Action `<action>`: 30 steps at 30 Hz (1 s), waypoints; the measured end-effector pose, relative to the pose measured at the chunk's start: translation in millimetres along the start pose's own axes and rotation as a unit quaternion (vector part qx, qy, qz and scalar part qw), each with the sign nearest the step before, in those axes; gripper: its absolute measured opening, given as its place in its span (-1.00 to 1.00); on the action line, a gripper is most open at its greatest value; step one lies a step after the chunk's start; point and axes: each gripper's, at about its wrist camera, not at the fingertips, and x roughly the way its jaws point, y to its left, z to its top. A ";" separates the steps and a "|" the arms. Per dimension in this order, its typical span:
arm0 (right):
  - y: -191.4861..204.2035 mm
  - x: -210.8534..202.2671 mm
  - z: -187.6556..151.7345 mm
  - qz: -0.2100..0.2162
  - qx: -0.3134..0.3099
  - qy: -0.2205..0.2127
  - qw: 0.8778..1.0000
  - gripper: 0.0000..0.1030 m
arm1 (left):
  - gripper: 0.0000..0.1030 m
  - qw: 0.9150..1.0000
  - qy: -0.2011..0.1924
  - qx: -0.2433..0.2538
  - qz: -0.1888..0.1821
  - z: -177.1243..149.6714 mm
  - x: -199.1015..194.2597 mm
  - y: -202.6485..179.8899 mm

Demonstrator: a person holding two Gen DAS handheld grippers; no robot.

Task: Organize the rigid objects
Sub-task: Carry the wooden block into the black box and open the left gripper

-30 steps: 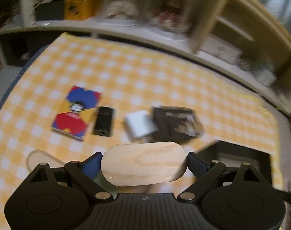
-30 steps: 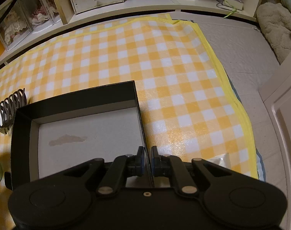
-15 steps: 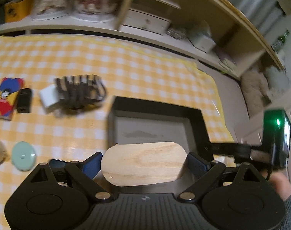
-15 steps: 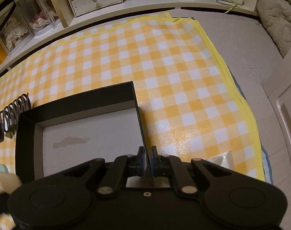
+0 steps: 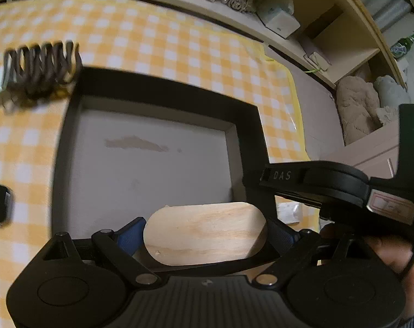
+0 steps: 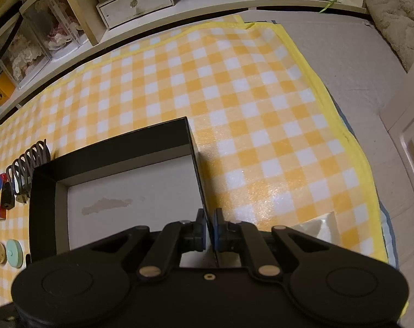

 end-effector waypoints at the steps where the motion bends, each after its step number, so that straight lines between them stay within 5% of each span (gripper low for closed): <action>1: -0.6 0.1 0.1 0.002 0.002 0.000 1.000 -0.88 | 0.81 1.000 0.002 -0.005 -0.003 -0.9 2.3 -0.8; 9: -2.7 0.3 -0.3 0.007 0.010 0.002 1.000 -0.87 | 0.96 0.998 0.017 -0.053 -0.032 -0.2 14.4 3.7; 25: -2.7 1.0 -0.2 0.007 0.010 0.001 1.000 -0.87 | 0.94 0.998 0.023 -0.050 -0.024 1.0 20.3 17.3; 30: -2.4 1.5 -0.2 0.008 0.011 0.001 1.000 -0.87 | 0.94 0.997 0.028 -0.046 -0.060 5.0 29.2 30.6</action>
